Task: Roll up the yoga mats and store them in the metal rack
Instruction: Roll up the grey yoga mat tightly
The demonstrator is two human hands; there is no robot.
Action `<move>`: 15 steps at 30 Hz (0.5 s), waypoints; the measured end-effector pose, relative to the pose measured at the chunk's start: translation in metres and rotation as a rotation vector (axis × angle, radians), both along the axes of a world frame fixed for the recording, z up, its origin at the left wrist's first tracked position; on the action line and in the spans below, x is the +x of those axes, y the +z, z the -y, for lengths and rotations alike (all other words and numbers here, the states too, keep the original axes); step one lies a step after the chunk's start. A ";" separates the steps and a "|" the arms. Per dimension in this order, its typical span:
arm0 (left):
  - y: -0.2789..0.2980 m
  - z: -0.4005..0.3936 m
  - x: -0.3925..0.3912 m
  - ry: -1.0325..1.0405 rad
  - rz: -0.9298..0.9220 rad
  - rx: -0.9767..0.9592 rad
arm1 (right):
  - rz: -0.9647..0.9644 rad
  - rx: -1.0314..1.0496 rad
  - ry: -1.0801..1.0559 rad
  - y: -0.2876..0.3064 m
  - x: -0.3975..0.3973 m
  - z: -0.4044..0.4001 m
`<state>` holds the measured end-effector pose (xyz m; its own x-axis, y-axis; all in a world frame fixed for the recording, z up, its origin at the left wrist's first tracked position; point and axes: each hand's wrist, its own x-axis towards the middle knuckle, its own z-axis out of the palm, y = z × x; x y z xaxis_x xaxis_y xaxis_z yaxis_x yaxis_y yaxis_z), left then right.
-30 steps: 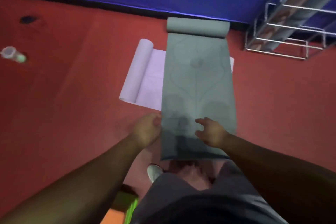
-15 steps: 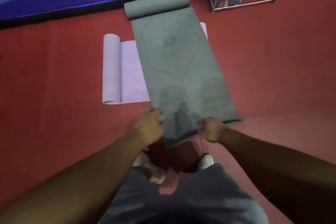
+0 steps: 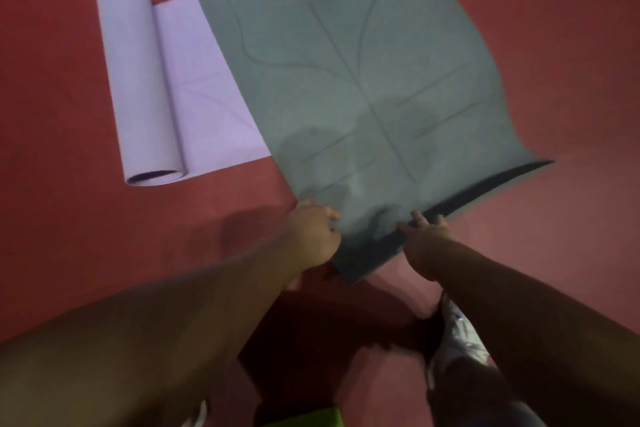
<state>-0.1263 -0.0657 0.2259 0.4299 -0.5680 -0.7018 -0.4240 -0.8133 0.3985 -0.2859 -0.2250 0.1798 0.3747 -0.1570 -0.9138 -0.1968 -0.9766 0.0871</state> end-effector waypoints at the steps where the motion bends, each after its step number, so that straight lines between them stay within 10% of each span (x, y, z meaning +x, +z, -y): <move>1: -0.019 -0.011 0.004 -0.003 -0.002 -0.002 | -0.058 -0.025 0.033 -0.022 0.000 -0.007; 8: -0.112 -0.074 0.033 -0.069 -0.037 -0.030 | -0.235 -0.113 0.052 -0.098 0.035 -0.040; 15: -0.147 -0.076 0.051 -0.241 0.001 -0.104 | 0.187 0.172 -0.127 -0.065 0.123 -0.031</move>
